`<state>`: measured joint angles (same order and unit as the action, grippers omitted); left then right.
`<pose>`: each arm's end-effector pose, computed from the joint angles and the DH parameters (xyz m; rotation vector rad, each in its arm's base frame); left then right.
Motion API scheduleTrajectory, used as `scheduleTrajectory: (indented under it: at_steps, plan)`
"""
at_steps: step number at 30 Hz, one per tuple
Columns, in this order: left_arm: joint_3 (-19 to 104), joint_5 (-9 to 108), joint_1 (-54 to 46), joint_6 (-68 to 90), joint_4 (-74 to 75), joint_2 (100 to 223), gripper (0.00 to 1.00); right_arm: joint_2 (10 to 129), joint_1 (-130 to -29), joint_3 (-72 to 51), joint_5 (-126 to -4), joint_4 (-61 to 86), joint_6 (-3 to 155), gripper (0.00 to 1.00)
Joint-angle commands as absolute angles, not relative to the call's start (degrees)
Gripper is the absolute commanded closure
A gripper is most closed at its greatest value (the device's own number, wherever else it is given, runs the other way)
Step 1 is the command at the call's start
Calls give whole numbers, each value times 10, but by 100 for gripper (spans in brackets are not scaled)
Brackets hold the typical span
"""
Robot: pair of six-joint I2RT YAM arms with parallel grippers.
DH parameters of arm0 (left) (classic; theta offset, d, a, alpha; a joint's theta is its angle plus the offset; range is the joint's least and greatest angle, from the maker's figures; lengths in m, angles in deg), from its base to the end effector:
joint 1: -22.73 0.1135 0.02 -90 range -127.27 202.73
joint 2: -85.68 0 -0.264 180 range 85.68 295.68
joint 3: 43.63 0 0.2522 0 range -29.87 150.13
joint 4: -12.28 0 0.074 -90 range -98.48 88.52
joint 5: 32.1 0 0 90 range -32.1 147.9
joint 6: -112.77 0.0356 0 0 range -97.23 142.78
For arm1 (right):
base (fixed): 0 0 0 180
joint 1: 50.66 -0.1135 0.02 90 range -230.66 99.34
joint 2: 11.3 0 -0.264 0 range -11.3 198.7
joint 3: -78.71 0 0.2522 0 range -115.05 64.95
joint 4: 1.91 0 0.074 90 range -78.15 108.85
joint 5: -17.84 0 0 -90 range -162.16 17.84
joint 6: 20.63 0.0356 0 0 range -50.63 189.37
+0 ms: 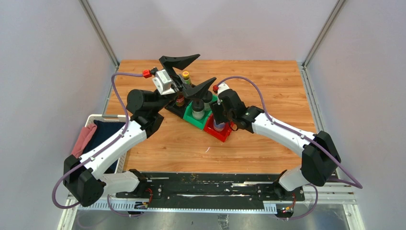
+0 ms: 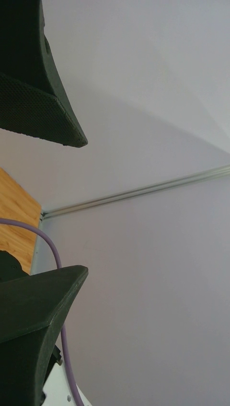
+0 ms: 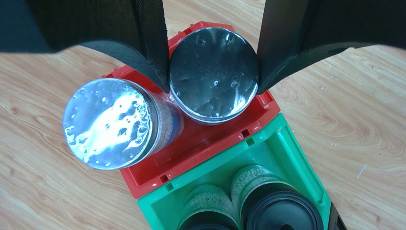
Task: Organize the condiment bottles
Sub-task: Place the bottle in the storage box.
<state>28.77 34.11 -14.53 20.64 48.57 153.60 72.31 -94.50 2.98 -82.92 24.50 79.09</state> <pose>0.1926 -0.1645 0.4474 0.6450 0.7099 -0.8139 0.2430 0.2241 0.2799 -0.5343 2.1099 0.3349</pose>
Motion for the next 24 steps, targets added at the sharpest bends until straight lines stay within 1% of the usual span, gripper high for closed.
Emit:
scheduleTrajectory:
  at_steps: [1, 24]
  plan:
    - [301, 339, -149, 201, 498, 1540, 0, 716, -932, 17, -815, 295, 769, 100]
    - [304, 336, -149, 192, 501, 1544, 0, 712, -910, 22, -732, 279, 743, 100]
